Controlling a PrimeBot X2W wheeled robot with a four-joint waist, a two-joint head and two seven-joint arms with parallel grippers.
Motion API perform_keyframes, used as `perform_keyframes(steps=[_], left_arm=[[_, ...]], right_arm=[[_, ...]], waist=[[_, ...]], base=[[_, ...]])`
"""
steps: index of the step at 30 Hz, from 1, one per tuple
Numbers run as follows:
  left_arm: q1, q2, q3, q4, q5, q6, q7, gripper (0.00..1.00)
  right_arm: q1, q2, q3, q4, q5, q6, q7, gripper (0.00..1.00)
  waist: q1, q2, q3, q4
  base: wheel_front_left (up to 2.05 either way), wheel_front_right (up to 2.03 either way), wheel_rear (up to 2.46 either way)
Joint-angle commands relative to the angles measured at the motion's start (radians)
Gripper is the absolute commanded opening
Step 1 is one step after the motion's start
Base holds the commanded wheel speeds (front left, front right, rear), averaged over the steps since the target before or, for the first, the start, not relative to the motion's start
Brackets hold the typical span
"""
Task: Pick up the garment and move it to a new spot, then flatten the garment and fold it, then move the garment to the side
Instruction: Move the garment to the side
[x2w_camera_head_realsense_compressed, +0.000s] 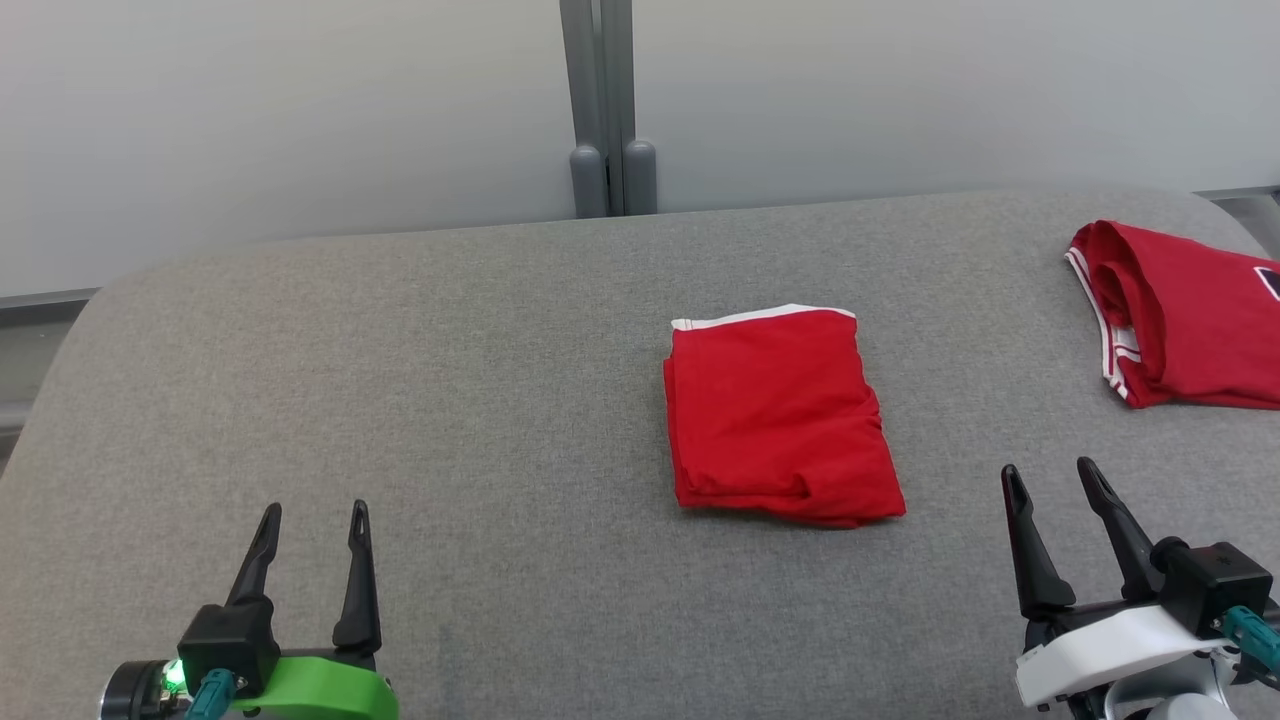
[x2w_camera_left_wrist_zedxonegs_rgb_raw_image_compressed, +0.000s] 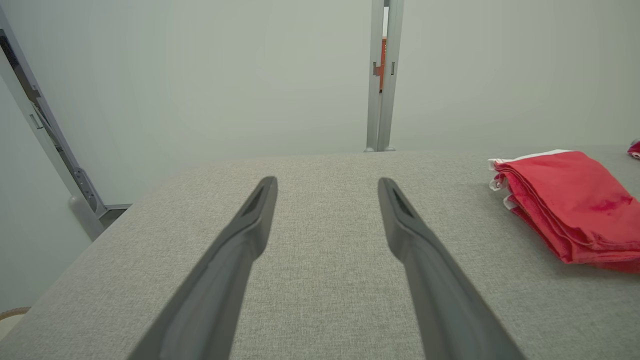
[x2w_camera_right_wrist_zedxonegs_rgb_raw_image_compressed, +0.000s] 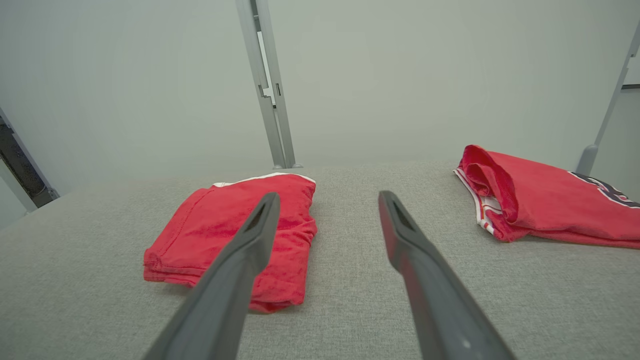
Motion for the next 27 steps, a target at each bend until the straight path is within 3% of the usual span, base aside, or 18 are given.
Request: perform_keyframes(steps=[1, 27], left_arm=[[0.014, 0.003, 0.002, 0.000, 0.000, 0.004, -0.003, 1.00], [0.005, 0.002, 0.004, 0.013, -0.004, 0.000, -0.003, 1.00]], right_arm=[[0.014, 0.003, -0.001, -0.006, -0.008, 0.000, -0.002, 1.00], [0.012, 0.006, 0.003, 0.015, -0.008, -0.001, -0.002, 1.00]], waist=[[0.0000, 0.0000, 0.000, 0.001], [0.0000, 0.0000, 0.000, 0.006]], base=[[0.00, 0.00, 0.00], [0.00, 0.00, 0.00]])
